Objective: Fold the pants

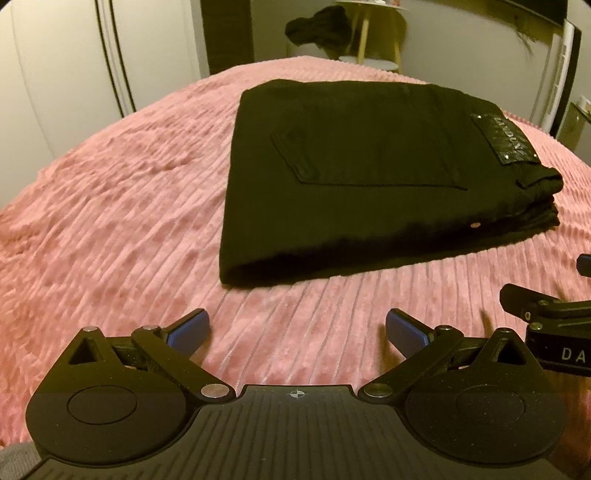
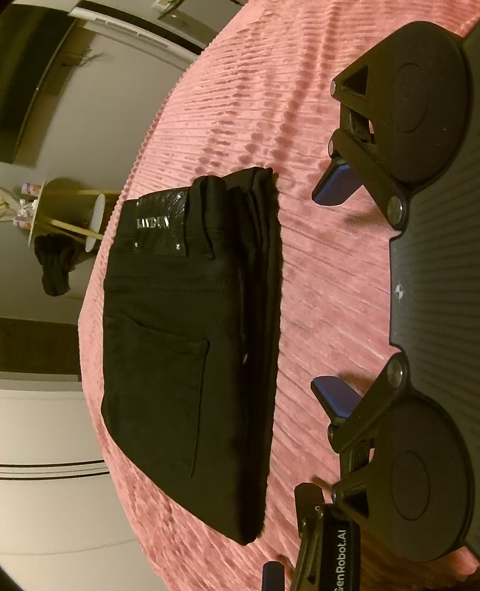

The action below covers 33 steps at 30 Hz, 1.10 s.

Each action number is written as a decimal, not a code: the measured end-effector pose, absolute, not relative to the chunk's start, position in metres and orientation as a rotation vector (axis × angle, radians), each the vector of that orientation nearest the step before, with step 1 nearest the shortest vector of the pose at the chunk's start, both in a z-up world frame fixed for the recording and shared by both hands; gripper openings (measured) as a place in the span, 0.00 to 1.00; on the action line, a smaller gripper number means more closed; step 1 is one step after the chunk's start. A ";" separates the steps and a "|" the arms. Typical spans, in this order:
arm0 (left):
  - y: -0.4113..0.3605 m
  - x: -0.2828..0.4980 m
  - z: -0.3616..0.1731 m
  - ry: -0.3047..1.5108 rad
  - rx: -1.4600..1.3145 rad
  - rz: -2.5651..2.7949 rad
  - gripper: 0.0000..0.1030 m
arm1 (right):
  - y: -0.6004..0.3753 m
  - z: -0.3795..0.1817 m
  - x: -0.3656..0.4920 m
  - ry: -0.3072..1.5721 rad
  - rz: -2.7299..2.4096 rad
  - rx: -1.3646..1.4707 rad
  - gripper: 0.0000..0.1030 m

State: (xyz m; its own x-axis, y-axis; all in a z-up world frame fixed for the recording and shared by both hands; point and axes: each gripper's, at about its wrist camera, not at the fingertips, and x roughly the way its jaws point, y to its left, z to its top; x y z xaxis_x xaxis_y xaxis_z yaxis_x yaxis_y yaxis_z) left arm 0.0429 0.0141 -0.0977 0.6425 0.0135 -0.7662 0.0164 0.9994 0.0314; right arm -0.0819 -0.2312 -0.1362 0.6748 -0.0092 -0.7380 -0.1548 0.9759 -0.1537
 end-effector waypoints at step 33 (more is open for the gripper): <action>0.013 0.043 -0.098 0.873 0.022 -0.020 1.00 | -0.237 -0.134 -0.080 0.826 0.066 -0.191 0.96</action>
State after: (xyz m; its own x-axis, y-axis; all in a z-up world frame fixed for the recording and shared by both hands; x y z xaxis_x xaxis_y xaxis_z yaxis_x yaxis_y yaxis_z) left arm 0.0429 0.0129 -0.0979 0.6423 -0.0086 -0.7664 0.0266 0.9996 0.0111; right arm -0.0802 -0.2369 -0.1345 0.6771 -0.0156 -0.7358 -0.1326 0.9808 -0.1428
